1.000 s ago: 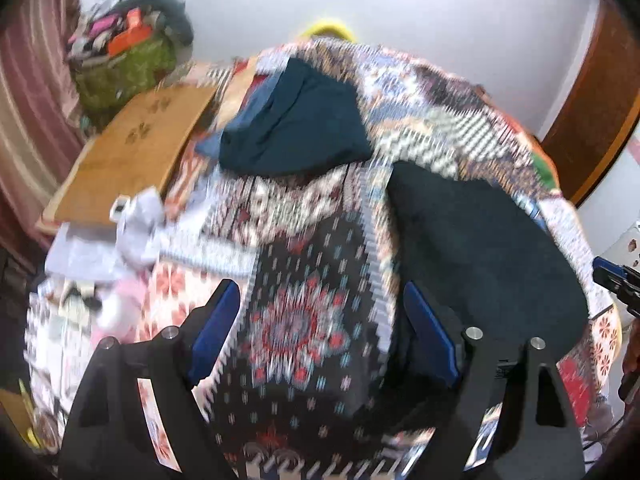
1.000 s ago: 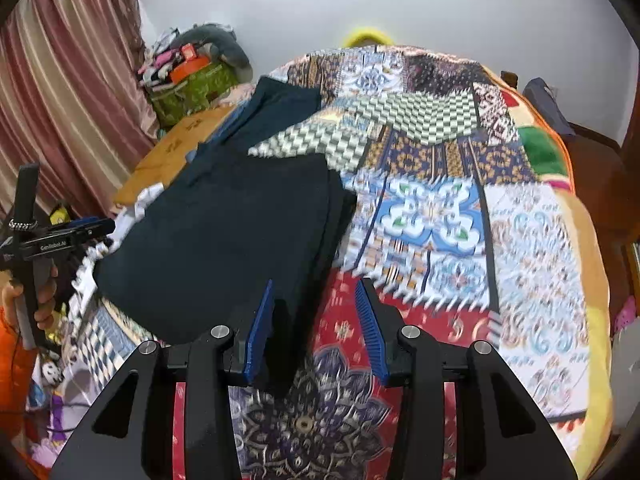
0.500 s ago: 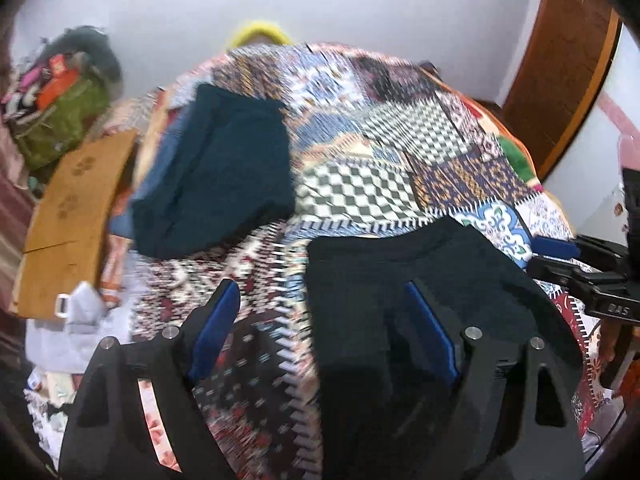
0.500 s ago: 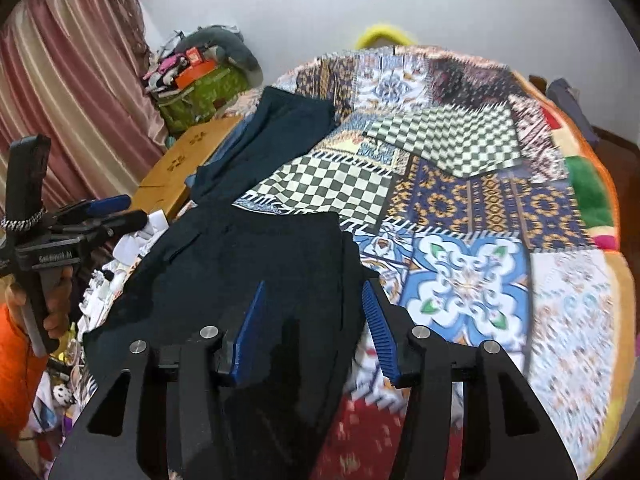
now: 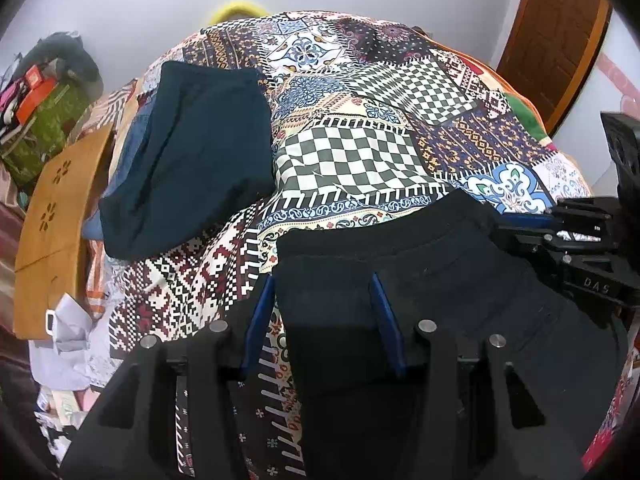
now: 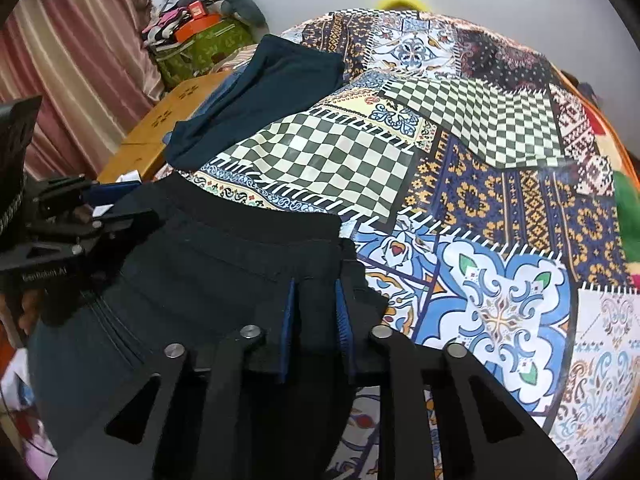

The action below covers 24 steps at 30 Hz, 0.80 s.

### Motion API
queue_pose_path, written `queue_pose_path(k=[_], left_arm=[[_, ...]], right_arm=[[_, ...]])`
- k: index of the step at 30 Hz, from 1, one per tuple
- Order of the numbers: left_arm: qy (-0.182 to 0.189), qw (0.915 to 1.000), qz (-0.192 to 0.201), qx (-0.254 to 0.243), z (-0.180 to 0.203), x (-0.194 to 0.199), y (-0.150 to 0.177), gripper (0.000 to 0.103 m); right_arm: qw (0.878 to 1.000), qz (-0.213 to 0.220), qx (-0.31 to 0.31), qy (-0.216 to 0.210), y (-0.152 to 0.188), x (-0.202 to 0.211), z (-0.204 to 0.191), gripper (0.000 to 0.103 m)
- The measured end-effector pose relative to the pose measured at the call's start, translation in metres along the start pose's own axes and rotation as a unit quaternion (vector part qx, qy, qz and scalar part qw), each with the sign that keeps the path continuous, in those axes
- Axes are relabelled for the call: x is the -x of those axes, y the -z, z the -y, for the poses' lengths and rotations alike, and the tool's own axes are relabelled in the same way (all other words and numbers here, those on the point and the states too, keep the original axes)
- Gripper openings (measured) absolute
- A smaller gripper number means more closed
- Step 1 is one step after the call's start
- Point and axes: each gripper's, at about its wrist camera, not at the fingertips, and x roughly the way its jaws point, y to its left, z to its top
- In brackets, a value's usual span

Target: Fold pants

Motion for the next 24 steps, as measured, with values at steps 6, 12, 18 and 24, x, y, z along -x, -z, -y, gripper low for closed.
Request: queue_pose_path(k=[6,12,18,24], left_arm=[[-0.008,1.0000,0.001,0.001,0.002,0.010,-0.002,0.051],[-0.033,0.9982,0.049,-0.003,0.002,0.058,-0.001,0.050],[-0.036,0.9965,0.075,-0.003,0.007,0.093,0.008,0.063],[-0.010,0.9991,0.039,0.013,0.008,0.094,0.028,0.088]], right_arm=[[1.000,0.001,0.010,0.026,0.002,0.002,-0.004,0.014],[0.998,0.036,0.019,0.044,0.005,0.043,-0.011,0.014],[0.996,0.081,0.026,0.039,0.012,0.089,-0.025,0.033],[0.994,0.104,0.013,0.030,0.029,0.110,-0.033,0.081]])
